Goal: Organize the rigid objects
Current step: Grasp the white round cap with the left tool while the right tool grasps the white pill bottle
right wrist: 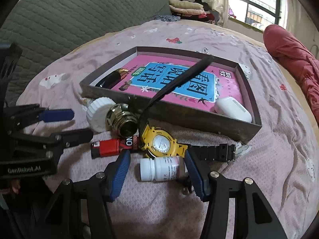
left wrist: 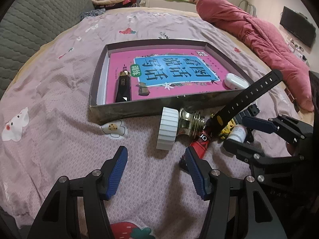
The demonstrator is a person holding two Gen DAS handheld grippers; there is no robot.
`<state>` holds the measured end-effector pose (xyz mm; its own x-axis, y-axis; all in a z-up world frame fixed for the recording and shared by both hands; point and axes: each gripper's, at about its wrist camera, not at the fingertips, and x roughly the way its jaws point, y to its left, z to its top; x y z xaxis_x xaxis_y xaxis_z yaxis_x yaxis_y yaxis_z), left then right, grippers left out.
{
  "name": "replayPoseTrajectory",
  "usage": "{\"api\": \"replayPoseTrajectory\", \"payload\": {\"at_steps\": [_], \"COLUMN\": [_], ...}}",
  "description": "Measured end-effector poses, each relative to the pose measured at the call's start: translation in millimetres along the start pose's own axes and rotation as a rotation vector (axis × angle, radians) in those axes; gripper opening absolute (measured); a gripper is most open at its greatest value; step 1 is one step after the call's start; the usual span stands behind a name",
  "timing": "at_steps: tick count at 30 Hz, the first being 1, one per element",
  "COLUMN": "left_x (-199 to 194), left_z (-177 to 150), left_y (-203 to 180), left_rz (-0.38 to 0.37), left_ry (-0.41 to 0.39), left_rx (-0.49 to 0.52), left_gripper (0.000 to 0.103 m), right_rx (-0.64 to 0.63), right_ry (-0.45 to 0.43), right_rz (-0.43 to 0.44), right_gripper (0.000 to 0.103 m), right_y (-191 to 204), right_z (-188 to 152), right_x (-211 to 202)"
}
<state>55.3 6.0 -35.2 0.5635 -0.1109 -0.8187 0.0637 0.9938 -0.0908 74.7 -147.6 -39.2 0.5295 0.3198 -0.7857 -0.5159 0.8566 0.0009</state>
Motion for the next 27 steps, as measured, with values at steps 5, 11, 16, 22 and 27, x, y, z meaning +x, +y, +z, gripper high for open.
{"api": "replayPoseTrajectory", "payload": {"at_steps": [5, 11, 16, 22, 27], "left_x": [5, 10, 15, 21, 23], "left_z": [4, 8, 9, 13, 14], "left_y": [1, 2, 3, 5, 10], "left_rz": [-0.003, -0.006, -0.008, -0.005, -0.008], "left_ry": [-0.001, -0.004, 0.001, -0.005, -0.017], "left_rx": [-0.013, -0.013, -0.019, -0.024, -0.035], "left_gripper": [0.062, 0.062, 0.062, 0.062, 0.062], "right_rx": [-0.015, 0.003, 0.001, 0.027, 0.036], "right_ry": [0.068, 0.068, 0.085, 0.074, 0.068], "right_rz": [-0.017, 0.009, 0.009, 0.022, 0.027], "right_gripper": [0.056, 0.056, 0.056, 0.046, 0.046], "right_y": [-7, -12, -13, -18, -18], "right_z": [-2, -2, -6, -8, -7], "right_x": [13, 15, 17, 15, 15]}}
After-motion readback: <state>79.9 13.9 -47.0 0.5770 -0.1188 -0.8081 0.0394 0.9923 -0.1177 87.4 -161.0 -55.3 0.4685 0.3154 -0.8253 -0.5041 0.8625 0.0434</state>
